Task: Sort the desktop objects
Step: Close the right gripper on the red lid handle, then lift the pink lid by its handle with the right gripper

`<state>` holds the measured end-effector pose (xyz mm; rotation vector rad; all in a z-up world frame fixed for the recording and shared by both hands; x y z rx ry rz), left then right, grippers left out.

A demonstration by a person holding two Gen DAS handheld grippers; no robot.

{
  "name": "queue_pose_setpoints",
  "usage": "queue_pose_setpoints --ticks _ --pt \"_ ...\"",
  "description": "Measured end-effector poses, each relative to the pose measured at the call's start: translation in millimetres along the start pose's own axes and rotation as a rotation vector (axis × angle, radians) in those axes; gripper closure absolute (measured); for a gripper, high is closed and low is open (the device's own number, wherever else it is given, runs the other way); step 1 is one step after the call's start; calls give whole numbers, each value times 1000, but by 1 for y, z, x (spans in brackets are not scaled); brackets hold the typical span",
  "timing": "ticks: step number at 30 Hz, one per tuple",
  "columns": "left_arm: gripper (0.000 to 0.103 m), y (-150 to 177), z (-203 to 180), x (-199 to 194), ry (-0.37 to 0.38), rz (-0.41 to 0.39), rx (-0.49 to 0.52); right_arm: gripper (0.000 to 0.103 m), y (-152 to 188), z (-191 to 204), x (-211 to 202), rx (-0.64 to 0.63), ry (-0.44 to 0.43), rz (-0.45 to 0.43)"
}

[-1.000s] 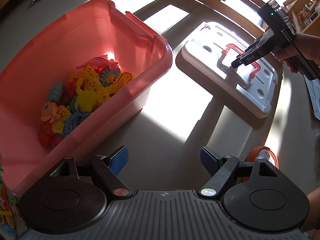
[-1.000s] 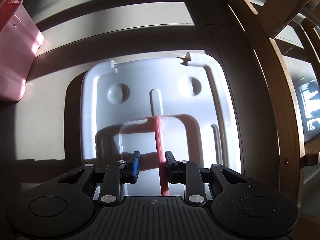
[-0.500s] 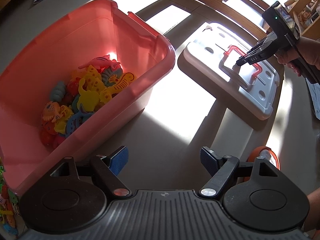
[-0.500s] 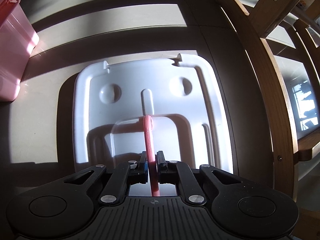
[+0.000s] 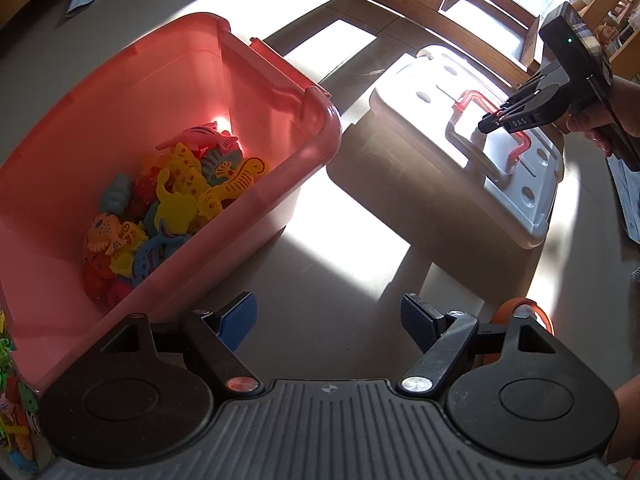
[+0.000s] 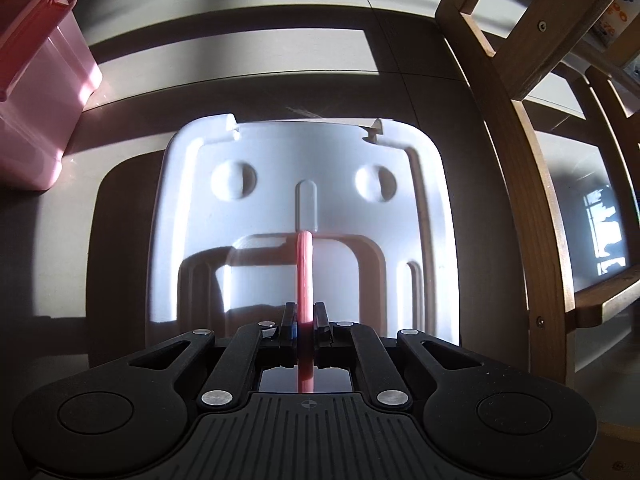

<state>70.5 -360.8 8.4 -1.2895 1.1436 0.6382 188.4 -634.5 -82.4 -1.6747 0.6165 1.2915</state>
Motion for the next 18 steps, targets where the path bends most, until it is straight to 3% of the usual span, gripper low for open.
queue_pose_setpoints --ticks 18 --pt "22 -16 0 -32 23 -72 -20 98 -30 44 -93 -212 -20 -68"
Point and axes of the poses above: each gripper's, at about its wrist camera, not at the fingertips, and x roughly the way its jaws point, z to its left, y to its underside, the point moved 7 cm from there along x, roughly the way its jaws point, and after that the axes turned 8 degrees about -z, right-handed, at the moved point
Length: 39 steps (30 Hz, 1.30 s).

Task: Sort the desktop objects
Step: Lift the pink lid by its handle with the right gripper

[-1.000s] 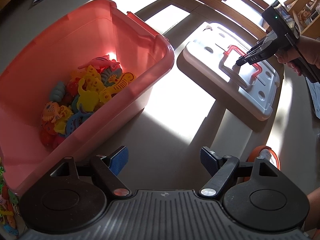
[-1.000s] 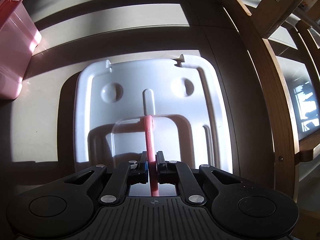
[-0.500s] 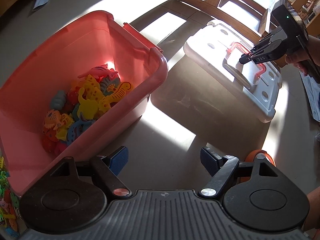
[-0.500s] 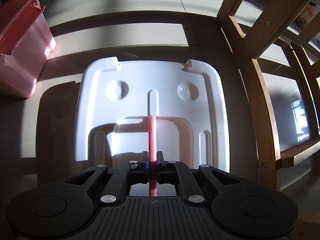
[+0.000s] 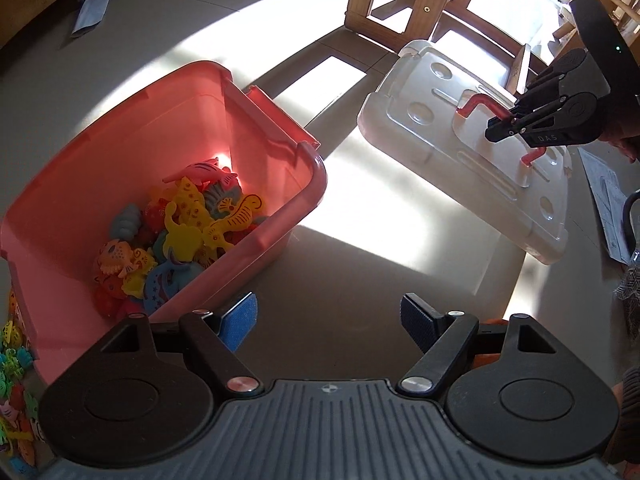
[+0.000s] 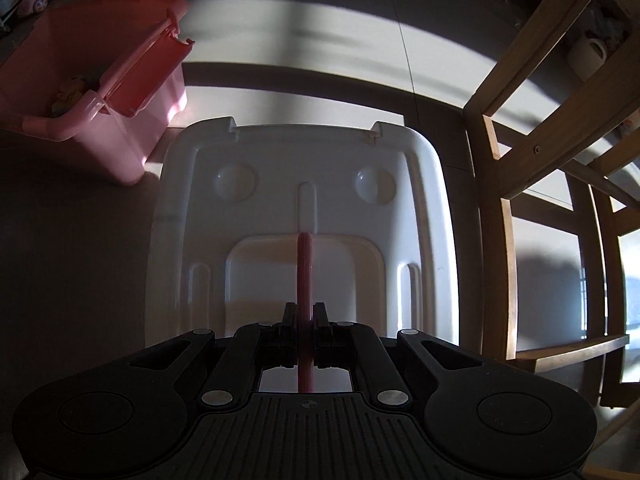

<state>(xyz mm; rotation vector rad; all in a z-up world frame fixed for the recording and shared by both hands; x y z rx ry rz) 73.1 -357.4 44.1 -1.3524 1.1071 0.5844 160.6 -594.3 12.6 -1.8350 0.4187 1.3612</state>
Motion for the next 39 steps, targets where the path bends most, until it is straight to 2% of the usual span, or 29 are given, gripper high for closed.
queue_pose_setpoints --ticks 9,18,27,39 --pt "22 -3 7 -25 10 -30 -18 97 -53 24 -42 -92 -23 -70" --pt "22 8 32 -46 -17 -62 -57 97 -131 83 -68 -217 -108 -168" --pt "22 35 73 -59 -55 -66 -146 97 -186 173 -48 -429 -210 -141" --pt "22 65 124 -70 -88 -60 -281 97 -217 252 -18 -564 -289 -95"
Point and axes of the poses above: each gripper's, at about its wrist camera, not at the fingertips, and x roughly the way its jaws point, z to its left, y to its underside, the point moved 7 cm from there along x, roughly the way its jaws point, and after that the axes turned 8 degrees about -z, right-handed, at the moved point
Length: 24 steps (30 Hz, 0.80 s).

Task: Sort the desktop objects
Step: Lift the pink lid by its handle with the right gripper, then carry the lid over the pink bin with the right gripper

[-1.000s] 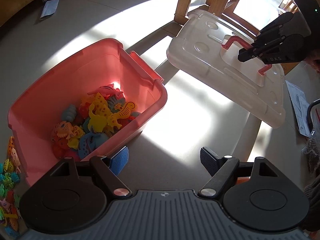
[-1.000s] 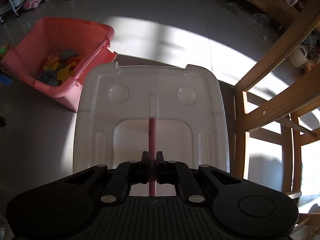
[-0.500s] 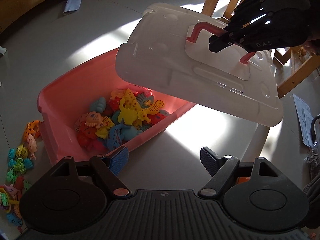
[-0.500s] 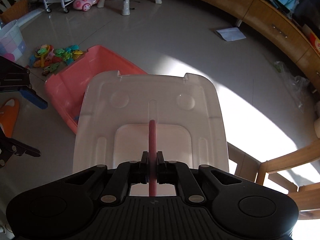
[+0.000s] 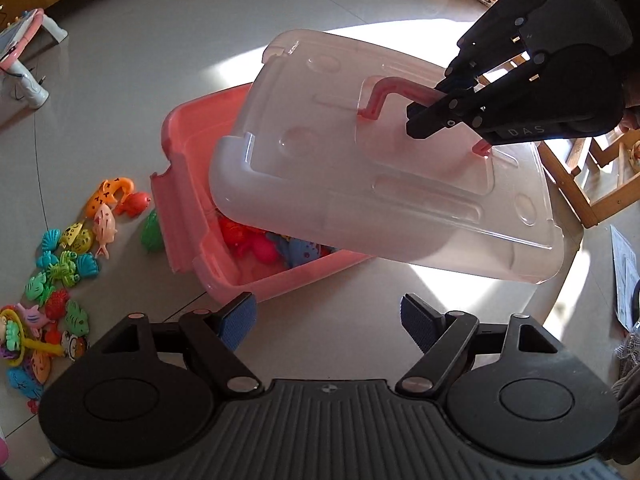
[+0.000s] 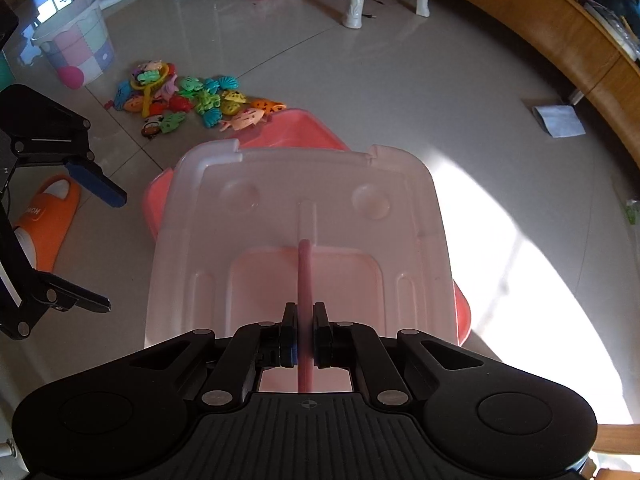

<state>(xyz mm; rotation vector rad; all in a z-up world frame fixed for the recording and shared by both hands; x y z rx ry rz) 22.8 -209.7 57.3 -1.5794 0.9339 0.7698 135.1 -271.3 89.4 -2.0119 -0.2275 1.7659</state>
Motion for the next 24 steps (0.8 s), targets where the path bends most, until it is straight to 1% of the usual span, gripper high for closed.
queue_pose_setpoints --ticks 6,12,18,24 --pt "22 6 16 -4 -4 0 -31 97 -23 18 20 -66 -28 15" --pt "22 13 33 -7 -17 7 -84 97 -37 31 35 -117 -47 35" --pt "22 19 43 -10 -27 23 -122 97 -41 42 47 -183 -63 61" --pt "22 22 52 -12 -30 20 -147 97 -43 43 45 -220 -73 75"
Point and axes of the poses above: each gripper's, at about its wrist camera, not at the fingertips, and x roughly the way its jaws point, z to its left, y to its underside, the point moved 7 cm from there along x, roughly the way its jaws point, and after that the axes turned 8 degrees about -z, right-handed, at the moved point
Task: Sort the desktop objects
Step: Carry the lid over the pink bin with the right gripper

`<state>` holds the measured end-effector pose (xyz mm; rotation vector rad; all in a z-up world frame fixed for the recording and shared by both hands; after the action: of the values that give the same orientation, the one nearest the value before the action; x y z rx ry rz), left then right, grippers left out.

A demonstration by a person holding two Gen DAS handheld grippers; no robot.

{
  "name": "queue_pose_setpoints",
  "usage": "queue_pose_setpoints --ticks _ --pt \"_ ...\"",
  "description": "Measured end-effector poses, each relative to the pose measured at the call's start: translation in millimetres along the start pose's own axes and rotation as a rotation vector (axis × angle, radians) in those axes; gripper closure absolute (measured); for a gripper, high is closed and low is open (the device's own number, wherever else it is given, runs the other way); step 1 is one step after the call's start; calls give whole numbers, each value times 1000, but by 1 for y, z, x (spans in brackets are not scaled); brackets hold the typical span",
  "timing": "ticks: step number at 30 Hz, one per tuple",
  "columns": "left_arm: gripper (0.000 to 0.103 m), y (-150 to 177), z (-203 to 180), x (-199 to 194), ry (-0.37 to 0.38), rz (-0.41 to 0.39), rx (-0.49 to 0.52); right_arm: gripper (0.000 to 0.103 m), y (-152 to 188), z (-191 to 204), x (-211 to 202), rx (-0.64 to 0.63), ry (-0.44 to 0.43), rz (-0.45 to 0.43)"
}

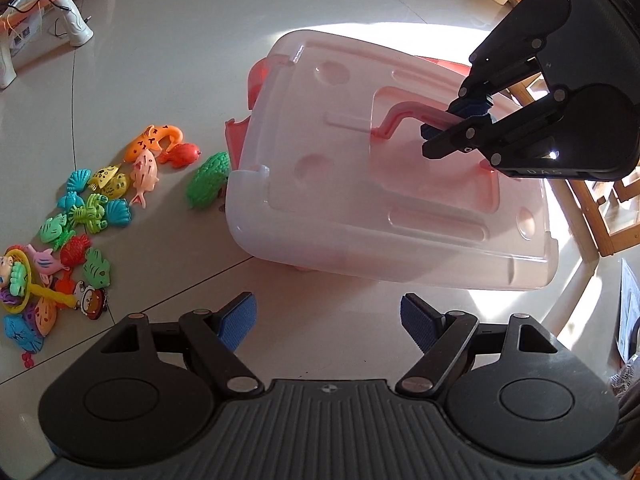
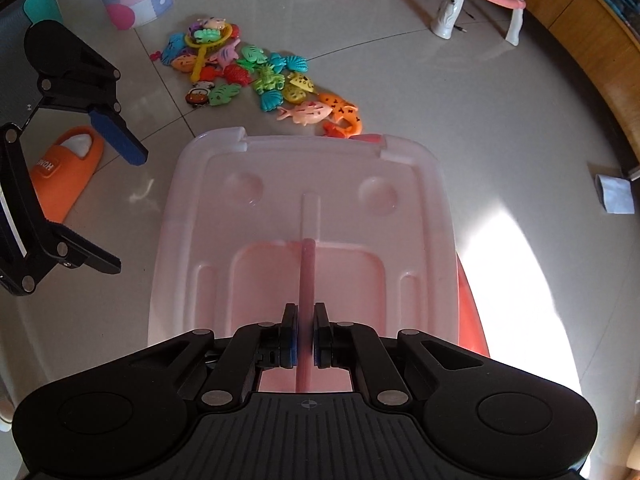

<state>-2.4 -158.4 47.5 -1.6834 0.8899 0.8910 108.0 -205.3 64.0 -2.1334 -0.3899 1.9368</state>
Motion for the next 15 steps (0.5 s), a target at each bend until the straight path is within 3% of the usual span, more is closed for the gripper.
queue_pose_setpoints --ticks 5,8,9,15 --pt "22 -6 10 3 -13 -9 -36 92 0 -3 -2 33 5 0" --pt "22 -10 14 3 -16 -18 -51 58 2 -6 -7 46 29 -9" --pt "22 -11 14 2 -15 -20 -51 54 3 -8 -9 48 43 -21" --pt "22 -16 16 5 -24 -25 -61 54 21 -10 -18 97 54 -2"
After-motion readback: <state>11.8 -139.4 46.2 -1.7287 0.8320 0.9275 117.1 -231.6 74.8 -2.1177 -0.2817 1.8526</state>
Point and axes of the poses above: each gripper's, at about its wrist camera, not at the fingertips, and x roughly the way its jaws point, z to its left, y to its underside, the point moved 7 cm from there along x, roughly the way its jaws point, and after that the axes turned 8 degrees about -z, right-handed, at the moved point
